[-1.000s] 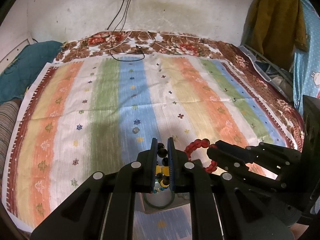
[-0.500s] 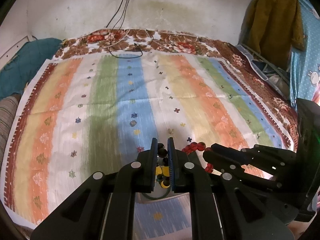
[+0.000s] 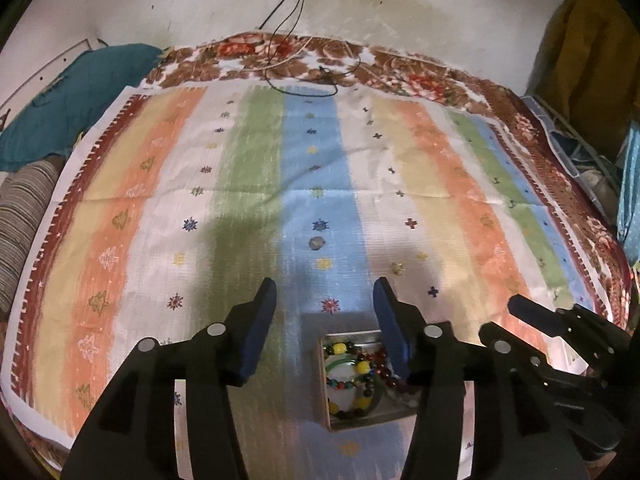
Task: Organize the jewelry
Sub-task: 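Lower yellow-black bracelet into tin, open left tool while right tool releases red bracelet, then move open left tool to silver charm while right tool moves to gold charm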
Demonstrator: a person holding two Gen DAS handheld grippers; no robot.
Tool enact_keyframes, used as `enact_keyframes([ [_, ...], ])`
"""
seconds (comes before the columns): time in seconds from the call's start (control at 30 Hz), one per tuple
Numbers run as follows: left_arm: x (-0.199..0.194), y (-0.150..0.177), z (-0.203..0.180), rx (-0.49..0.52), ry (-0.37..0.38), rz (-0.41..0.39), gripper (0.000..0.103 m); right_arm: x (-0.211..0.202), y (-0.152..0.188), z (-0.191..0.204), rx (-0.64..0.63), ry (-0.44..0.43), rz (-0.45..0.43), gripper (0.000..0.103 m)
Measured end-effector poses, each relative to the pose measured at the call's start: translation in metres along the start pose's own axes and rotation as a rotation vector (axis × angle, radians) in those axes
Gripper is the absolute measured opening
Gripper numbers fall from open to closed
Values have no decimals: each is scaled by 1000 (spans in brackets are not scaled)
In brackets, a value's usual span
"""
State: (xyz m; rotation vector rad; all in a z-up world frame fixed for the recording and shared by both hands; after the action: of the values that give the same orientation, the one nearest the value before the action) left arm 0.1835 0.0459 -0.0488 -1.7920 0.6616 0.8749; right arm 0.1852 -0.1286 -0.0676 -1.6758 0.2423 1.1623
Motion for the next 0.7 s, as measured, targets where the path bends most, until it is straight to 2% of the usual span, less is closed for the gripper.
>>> enact_keyframes([
  [0.33,19,-12,4,31,-29,6,69,11,-6,-4,-6,1,25,57],
  [0.5,34,-13,3,34,-37,41,71,20,-9,-6,-5,6,41,61],
  [0.6,43,-14,-1,56,-47,45,74,25,-12,-7,-17,5,53,68],
  [0.7,53,-17,-3,61,-58,52,76,35,-12,-10,-43,38,77,68],
])
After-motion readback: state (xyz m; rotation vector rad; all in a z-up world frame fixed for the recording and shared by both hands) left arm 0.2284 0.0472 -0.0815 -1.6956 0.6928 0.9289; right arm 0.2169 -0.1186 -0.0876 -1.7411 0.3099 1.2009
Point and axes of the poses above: each gripper's, at about its wrist camera, not at the fingertips, and x roughly the way its jaws point, z to its left, y to its underside, the point moved 4 cm from there along x, roughly the way its jaws point, and after that the axes turned 10 degrees about -x, right-handed, at the moved point
